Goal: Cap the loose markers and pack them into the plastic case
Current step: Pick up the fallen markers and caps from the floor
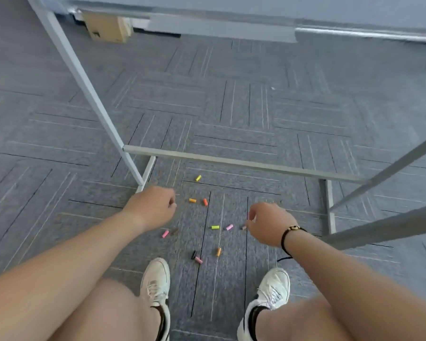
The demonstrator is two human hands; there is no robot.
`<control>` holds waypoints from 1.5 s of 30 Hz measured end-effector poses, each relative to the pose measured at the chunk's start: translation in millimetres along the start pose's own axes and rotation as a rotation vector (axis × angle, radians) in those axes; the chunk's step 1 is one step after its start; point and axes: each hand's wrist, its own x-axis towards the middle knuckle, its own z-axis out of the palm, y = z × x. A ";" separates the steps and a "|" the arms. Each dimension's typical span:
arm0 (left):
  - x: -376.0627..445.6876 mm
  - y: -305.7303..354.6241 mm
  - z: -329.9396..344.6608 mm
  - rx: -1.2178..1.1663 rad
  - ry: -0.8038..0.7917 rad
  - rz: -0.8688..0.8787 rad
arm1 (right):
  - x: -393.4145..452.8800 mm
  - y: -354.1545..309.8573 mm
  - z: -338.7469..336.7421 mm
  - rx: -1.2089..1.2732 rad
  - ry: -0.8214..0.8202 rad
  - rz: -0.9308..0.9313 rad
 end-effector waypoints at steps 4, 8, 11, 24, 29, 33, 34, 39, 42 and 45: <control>47.9 -31.8 39.2 -0.084 -0.126 -0.063 | 68.5 3.2 34.4 -0.071 -0.076 -0.037; 92.9 -60.8 88.8 -0.085 -0.161 -0.096 | 133.0 14.1 70.7 -0.180 -0.114 -0.090; 118.8 -78.8 136.7 -0.094 -0.154 -0.127 | 172.5 20.0 107.8 -0.208 -0.095 -0.112; 138.9 -128.4 293.5 -0.297 -0.093 -0.270 | 244.9 64.6 280.3 -0.165 -0.023 -0.497; 138.9 -147.5 297.8 -0.283 -0.053 -0.293 | 280.0 32.3 286.8 -0.359 -0.060 -0.692; 145.7 -148.2 298.7 -0.269 -0.023 -0.312 | 283.5 20.8 294.8 -0.364 -0.139 -0.620; 146.9 -147.1 299.9 -0.262 -0.018 -0.301 | 282.6 20.3 295.2 -0.244 -0.148 -0.536; 157.4 -141.9 304.7 -0.293 0.007 -0.254 | 261.4 21.6 258.3 1.162 -0.430 0.136; 163.8 -133.8 309.1 -0.280 -0.019 -0.198 | 235.7 29.3 230.8 1.842 -0.647 0.240; 170.1 -122.4 314.6 -0.200 -0.103 -0.146 | 216.8 34.1 223.5 2.002 -0.729 0.165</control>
